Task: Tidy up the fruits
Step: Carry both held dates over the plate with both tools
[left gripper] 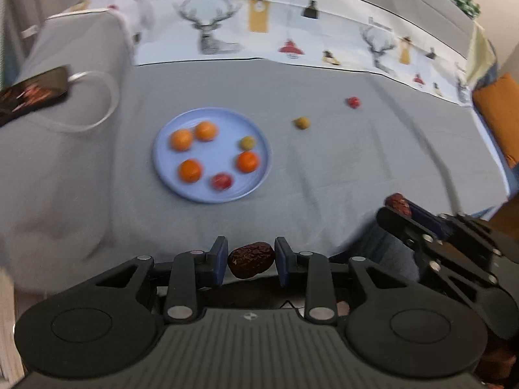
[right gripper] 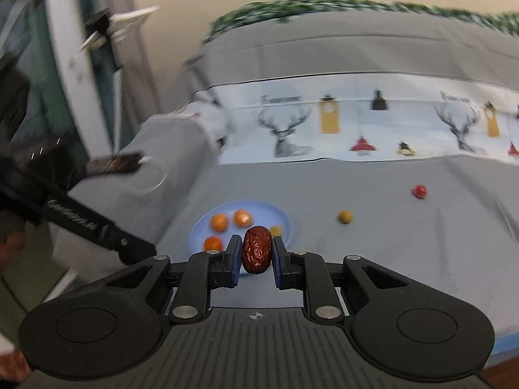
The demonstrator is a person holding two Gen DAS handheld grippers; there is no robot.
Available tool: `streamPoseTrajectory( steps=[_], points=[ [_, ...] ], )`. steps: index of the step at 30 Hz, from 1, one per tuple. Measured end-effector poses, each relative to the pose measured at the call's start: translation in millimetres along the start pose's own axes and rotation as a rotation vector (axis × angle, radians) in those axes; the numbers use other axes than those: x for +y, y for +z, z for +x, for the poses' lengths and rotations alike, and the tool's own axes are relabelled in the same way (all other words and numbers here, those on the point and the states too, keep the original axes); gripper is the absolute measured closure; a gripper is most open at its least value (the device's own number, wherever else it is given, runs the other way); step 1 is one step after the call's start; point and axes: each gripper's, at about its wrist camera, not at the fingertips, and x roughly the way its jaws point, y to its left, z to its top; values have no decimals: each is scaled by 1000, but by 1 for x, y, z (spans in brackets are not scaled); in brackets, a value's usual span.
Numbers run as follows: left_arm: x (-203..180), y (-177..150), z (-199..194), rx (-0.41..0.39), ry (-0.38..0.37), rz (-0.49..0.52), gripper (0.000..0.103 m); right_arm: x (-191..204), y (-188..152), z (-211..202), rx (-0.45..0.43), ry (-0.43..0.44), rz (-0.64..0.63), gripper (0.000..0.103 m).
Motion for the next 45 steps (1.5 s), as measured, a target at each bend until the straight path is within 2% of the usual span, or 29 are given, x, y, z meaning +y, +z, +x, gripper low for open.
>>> streamPoseTrajectory(
  steps=[4, 9, 17, 36, 45],
  points=[
    [6, -25, -16, -43, 17, -25, 69, 26, -4, -19, -24, 2, -81, 83],
    [2, -48, -32, -92, 25, -7, 69, 38, -6, -30, -35, -9, -107, 83],
    [5, -57, -42, -122, 32, -17, 69, 53, -6, -37, -42, -11, -155, 83],
    [29, -44, -18, -74, 63, -49, 69, 63, -3, -10, 28, -17, -185, 83],
    [37, -9, 2, -71, 78, -43, 69, 53, 3, 22, 80, -44, -136, 83]
  ],
)
